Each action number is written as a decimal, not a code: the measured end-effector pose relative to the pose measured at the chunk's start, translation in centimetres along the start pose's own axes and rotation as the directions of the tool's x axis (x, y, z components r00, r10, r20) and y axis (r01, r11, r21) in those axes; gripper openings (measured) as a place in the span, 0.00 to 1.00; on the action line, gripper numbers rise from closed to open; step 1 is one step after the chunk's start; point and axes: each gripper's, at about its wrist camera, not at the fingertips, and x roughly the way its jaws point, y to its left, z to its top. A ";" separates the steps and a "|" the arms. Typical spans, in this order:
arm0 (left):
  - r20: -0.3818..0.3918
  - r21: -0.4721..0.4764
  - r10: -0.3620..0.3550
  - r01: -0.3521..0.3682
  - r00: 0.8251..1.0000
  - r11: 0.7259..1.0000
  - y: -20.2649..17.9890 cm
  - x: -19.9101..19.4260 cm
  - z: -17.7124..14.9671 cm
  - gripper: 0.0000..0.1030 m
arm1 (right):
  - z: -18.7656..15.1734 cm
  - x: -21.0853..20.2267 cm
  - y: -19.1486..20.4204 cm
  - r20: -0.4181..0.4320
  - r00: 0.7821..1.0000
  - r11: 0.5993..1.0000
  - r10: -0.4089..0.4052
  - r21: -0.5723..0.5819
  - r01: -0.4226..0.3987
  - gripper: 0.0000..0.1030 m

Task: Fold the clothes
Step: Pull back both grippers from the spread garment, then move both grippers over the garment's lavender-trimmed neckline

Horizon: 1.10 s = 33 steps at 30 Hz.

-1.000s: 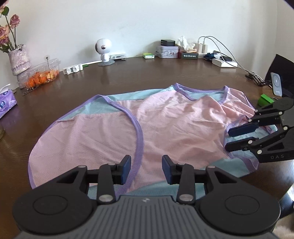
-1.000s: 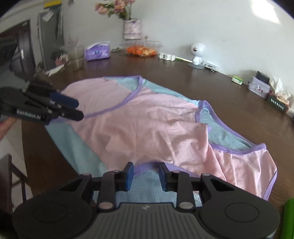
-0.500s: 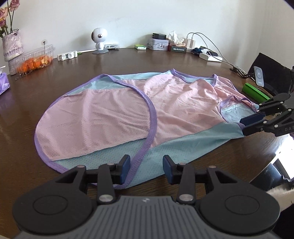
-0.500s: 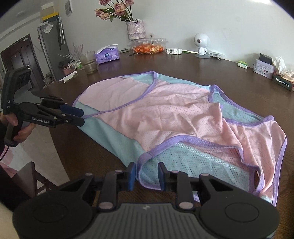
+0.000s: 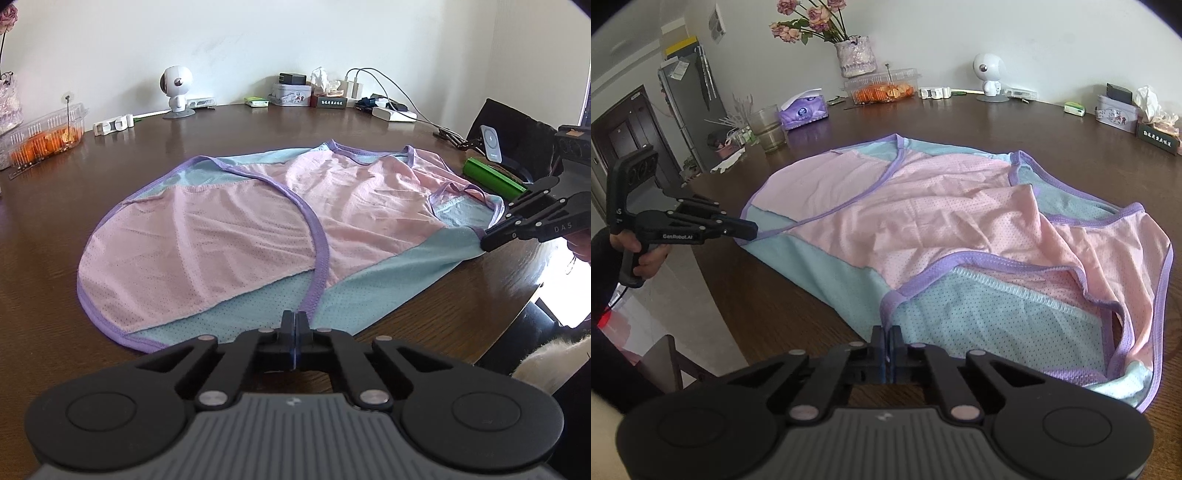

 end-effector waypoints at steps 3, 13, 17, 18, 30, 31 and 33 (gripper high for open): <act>0.009 -0.010 -0.020 0.020 1.000 1.000 0.4 -0.3 0.0 0.00 | 0.0 -0.9 -0.6 0.016 0.999 0.999 0.030 0.018 -0.031 0.01; -0.013 -0.034 -0.040 0.040 0.999 0.999 1.1 -0.1 -0.2 0.20 | 0.2 -0.5 -0.3 -0.010 1.000 1.000 -0.007 -0.024 0.007 0.10; -0.015 -0.019 -0.036 0.036 0.999 0.999 1.0 -0.2 -0.3 0.20 | 0.3 -0.4 -0.5 -0.019 1.000 1.000 -0.012 -0.018 0.012 0.09; -0.019 -0.012 -0.029 0.029 0.999 1.000 1.0 -0.2 -0.3 0.19 | 0.2 -0.3 -0.4 -0.026 0.999 1.000 -0.018 -0.025 0.017 0.08; -0.004 0.078 -0.010 0.010 1.000 0.997 -3.7 2.2 3.2 0.35 | 1.7 1.0 0.6 0.025 0.999 0.995 -0.040 -0.090 0.042 0.10; -0.025 0.080 -0.001 0.003 1.000 0.997 -3.6 2.6 3.0 0.31 | 1.5 1.5 1.0 0.015 0.999 0.993 -0.039 -0.114 0.041 0.10; -0.058 0.083 0.033 -0.028 0.998 0.996 -3.5 3.2 2.7 0.30 | 0.7 2.0 1.7 0.008 0.997 0.982 -0.075 -0.172 0.075 0.10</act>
